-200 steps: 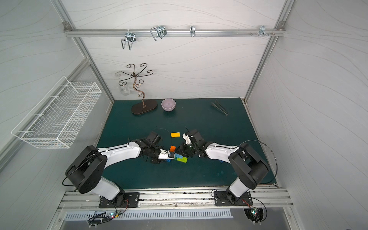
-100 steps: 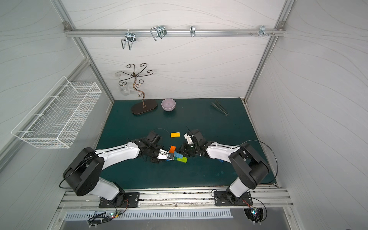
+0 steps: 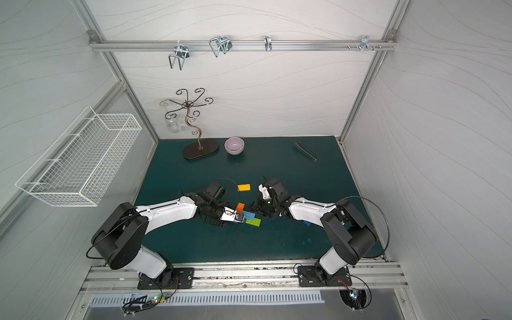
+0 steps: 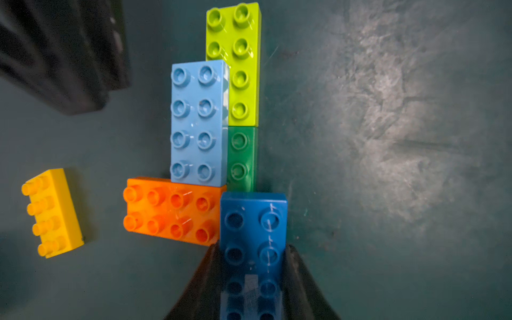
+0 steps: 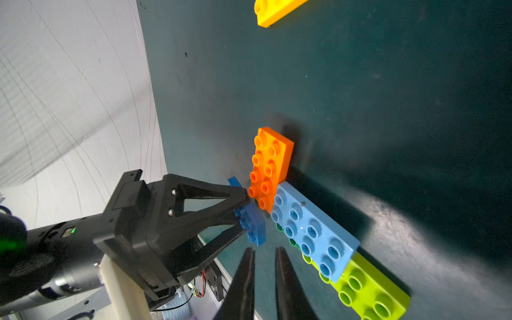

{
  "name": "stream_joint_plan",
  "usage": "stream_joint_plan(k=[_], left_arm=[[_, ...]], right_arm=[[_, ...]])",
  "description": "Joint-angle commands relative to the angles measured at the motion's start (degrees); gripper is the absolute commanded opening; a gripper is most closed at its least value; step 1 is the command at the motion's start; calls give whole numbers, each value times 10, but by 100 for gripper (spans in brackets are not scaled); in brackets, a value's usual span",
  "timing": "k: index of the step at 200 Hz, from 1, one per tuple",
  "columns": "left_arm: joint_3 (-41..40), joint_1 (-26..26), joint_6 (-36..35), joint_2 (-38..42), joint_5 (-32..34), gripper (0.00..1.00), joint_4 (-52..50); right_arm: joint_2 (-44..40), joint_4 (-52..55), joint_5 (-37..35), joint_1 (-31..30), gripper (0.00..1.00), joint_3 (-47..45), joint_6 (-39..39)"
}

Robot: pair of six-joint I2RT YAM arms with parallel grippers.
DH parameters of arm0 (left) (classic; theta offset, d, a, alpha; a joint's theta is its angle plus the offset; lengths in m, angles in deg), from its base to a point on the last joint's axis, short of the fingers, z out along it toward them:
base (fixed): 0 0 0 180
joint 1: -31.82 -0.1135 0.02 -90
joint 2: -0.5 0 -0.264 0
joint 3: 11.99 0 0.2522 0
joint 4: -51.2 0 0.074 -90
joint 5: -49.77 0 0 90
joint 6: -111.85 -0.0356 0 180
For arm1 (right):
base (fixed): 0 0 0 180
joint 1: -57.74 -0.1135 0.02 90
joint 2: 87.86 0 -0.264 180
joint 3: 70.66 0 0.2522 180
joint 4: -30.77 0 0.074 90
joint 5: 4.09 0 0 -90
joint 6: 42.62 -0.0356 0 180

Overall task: Assemble a small pinwheel with lego
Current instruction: Assemble the lego brick with the lego brick.

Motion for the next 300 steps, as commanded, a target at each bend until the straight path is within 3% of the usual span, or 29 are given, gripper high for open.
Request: stream_joint_plan(k=[1,104,125,127,130,133,175,185,193,208,219,227,245,261,275,300], left_arm=[[20,3,-11,-10,3,22,11],[27,6,-9,-20,22,38,28],[24,6,-12,-13,26,58,28],[24,6,-12,-13,26,64,29],[23,6,-13,-11,26,89,30],[22,5,-13,-10,27,98,31],[-2,6,40,65,36,99,75],[-18,7,108,96,51,99,125],[-32,7,213,118,83,99,183],[-45,7,427,143,229,99,261],[-18,5,594,144,358,99,222],[-6,4,680,153,389,99,176],[0,-16,864,197,354,99,94],[3,-77,1049,220,221,99,30],[-21,-108,1199,241,143,90,6],[-123,-99,1413,261,43,59,90]], right_arm=[[-22,14,-2,6,17,-9,11],[-47,12,-11,10,17,-23,10],[-47,8,-8,10,17,-23,10],[-47,7,-9,10,17,-24,10],[-47,6,-7,11,17,-23,10],[-47,6,-7,10,17,-23,11],[-51,46,-15,11,17,-3,49],[-50,69,-18,11,18,13,69],[-45,93,-24,9,19,30,92],[-38,145,-44,5,23,58,130],[-32,172,-57,2,25,77,161],[-27,194,-69,0,27,92,184],[-5,243,-79,0,34,135,237],[15,286,-86,-4,35,180,284],[42,307,-58,-3,37,213,316],[84,334,-23,-16,37,253,377]])
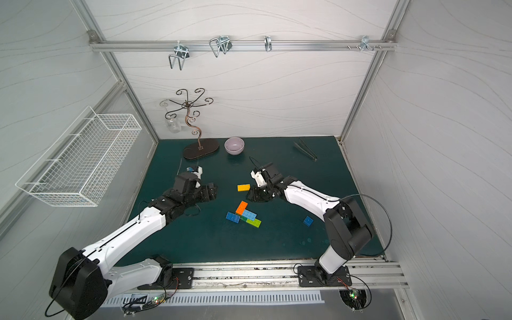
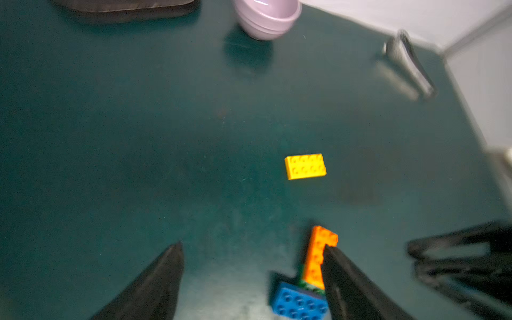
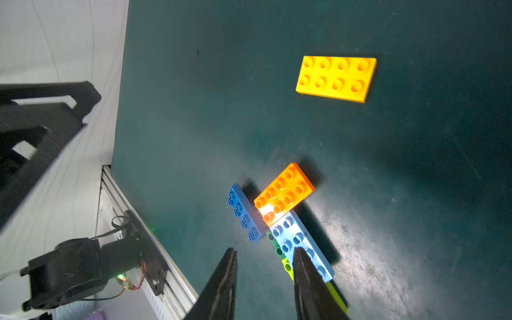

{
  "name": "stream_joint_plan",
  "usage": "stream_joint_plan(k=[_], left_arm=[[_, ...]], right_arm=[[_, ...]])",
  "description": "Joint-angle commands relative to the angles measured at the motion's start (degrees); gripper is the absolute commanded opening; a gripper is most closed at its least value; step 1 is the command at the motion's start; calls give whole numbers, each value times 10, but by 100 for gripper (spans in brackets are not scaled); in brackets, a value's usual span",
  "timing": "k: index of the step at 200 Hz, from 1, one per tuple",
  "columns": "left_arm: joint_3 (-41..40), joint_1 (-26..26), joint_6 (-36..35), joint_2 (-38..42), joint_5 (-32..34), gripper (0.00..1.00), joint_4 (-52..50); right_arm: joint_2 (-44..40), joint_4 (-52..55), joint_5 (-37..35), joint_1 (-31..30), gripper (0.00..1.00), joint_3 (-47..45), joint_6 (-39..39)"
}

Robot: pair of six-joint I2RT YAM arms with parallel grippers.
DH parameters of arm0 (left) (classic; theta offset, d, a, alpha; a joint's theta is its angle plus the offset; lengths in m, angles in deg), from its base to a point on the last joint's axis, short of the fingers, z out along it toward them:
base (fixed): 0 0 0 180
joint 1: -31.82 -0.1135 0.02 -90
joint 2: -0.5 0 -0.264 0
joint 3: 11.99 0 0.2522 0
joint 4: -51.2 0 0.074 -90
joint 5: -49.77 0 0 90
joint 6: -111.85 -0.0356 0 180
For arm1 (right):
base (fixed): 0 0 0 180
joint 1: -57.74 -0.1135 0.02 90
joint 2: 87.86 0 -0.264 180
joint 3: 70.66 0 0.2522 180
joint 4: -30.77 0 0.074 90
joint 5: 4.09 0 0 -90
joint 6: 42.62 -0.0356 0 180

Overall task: Assemble a small pinwheel with lego
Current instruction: Assemble the lego brick with the lego brick.

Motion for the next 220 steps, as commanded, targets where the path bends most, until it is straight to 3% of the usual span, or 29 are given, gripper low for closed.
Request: stream_joint_plan(k=[1,12,21,44,78,116,158,188,220], left_arm=[[-83,10,342,9,-142,58,37],[-140,25,422,4,-155,46,125],[-164,39,442,-1,-147,40,169],[-155,46,411,-9,-128,36,129],[-224,61,498,-23,-106,32,203],[-221,71,523,-90,-107,20,299],[-210,77,572,-153,-128,2,327],[-204,78,559,-137,-120,0,293],[-196,78,550,-131,-122,0,267]], right_arm=[[33,67,33,-14,36,26,98],[38,68,29,-22,37,32,132],[41,73,18,-28,38,37,165],[69,107,-15,-41,43,69,245],[107,130,-33,-71,41,90,318],[142,140,-60,-98,41,121,359],[152,130,-87,-122,46,121,373],[154,127,-143,-131,46,116,378],[167,133,-142,-132,44,131,383]])
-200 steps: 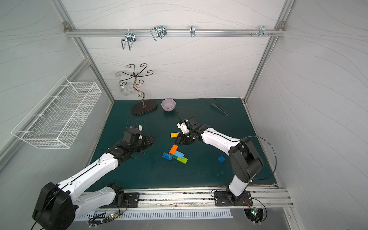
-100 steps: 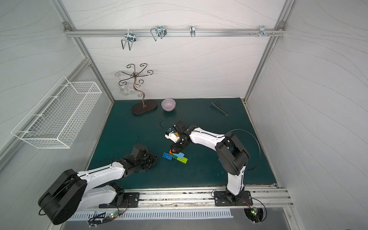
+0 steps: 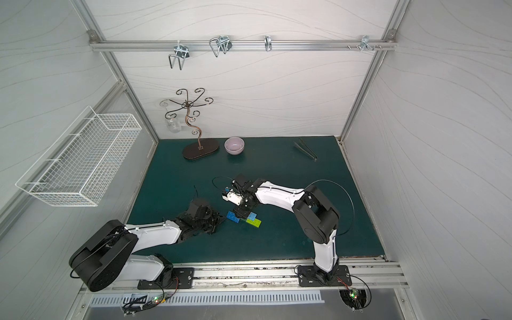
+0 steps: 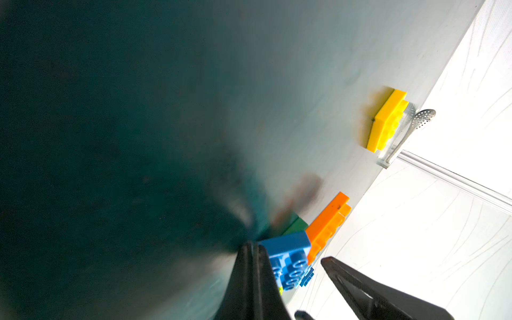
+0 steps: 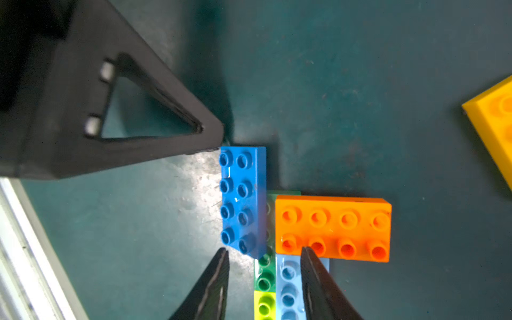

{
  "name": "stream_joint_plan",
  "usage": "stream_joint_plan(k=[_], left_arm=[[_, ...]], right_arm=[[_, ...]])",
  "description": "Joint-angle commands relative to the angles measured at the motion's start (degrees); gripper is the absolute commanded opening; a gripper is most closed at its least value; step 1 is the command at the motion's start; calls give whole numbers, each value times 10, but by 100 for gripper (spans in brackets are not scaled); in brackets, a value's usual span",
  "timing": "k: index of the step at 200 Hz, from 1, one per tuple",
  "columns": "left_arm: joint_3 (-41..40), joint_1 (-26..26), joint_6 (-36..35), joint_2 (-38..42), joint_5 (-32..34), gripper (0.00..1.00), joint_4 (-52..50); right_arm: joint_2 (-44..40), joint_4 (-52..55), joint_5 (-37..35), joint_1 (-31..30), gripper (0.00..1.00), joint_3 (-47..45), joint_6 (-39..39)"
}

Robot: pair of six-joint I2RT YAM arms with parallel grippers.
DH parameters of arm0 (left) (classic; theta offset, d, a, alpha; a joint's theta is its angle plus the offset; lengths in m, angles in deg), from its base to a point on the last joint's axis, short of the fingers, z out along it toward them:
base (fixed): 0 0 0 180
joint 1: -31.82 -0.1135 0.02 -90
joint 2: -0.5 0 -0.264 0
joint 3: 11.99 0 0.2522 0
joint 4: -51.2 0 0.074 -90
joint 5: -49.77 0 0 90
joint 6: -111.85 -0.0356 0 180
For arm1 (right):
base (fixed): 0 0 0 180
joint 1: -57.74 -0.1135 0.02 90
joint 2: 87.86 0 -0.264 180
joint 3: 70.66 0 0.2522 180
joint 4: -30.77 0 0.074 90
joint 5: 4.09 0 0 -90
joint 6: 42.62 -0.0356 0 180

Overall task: Assemble a small pinwheel with lego
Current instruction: Assemble the lego brick with the lego brick.

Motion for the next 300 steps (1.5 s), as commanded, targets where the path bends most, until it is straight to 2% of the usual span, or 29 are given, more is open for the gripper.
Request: stream_joint_plan(k=[1,96,161,203,255,279,300], left_arm=[[18,2,-5,7,-1,0,-25],[27,2,-13,-12,-14,0,-12],[39,3,-19,-28,-24,0,-16],[39,2,-17,-26,-24,0,-14],[46,2,-17,-22,-24,0,-2],[35,-4,-9,-18,-16,0,71],[52,-14,-28,-16,-28,0,74]], right_arm=[[20,14,-17,-4,44,18,14],[19,19,20,-8,40,36,-3],[41,25,-12,-9,38,25,-3],[51,26,-29,-7,30,14,-22],[43,17,-25,-4,27,-30,-44],[44,15,-20,0,25,-40,-52],[46,13,-25,3,23,-49,-61]])
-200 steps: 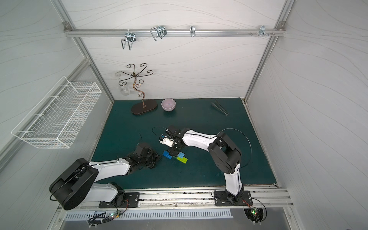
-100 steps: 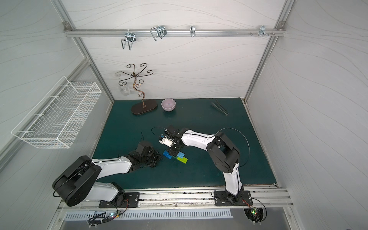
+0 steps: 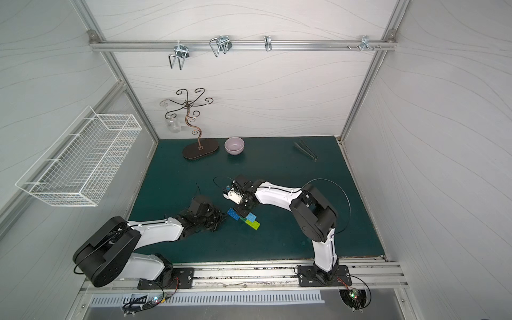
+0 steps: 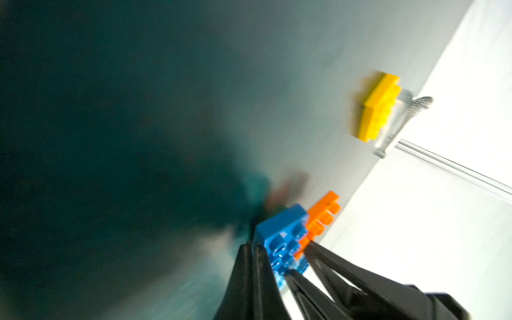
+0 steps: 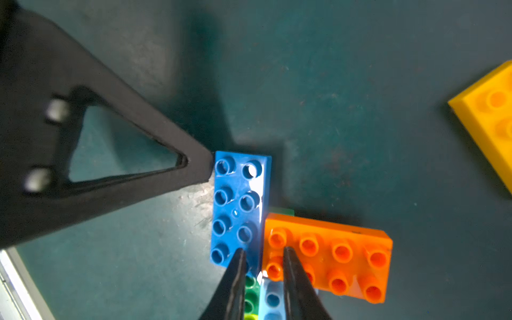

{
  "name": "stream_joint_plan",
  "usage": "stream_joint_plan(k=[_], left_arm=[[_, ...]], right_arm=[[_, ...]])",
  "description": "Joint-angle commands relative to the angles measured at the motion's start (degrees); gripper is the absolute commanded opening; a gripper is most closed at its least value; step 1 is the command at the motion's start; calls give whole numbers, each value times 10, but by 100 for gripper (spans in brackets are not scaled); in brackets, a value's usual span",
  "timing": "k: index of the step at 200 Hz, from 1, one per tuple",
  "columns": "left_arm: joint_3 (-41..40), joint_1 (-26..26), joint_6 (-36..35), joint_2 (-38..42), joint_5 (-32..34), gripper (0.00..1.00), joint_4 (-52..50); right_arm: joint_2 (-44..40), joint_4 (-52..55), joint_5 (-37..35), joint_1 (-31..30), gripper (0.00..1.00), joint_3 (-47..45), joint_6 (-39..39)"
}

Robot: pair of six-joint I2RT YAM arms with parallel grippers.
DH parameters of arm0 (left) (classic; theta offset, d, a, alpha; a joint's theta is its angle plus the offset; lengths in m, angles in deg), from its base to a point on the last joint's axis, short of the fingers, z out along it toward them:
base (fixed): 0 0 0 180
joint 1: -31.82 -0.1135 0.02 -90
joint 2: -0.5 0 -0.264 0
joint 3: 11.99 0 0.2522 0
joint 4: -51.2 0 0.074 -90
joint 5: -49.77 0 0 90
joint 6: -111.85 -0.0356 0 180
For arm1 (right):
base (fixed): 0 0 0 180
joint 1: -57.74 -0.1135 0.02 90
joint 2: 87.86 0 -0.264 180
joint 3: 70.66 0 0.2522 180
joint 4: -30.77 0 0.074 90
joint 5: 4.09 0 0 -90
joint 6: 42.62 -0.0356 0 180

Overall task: Assemble a small pinwheel with lego
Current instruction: Assemble the lego brick with the lego brick.

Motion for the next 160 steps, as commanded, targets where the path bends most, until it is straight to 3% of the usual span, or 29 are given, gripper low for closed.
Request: stream_joint_plan(k=[1,53,107,130,160], left_arm=[[30,-9,-20,6,-6,0,50],[50,-11,-42,7,-18,0,33],[62,-39,-65,40,-17,0,-108],[128,-100,-166,51,-23,1,-249],[290,-136,-366,30,74,20,-439]], right_arm=[[30,44,-13,1,23,-40,-17],[25,29,-26,1,23,-64,-28],[14,18,-56,4,25,-80,-55],[-18,47,26,25,31,-1,-75],[-52,61,142,83,38,87,-175]])
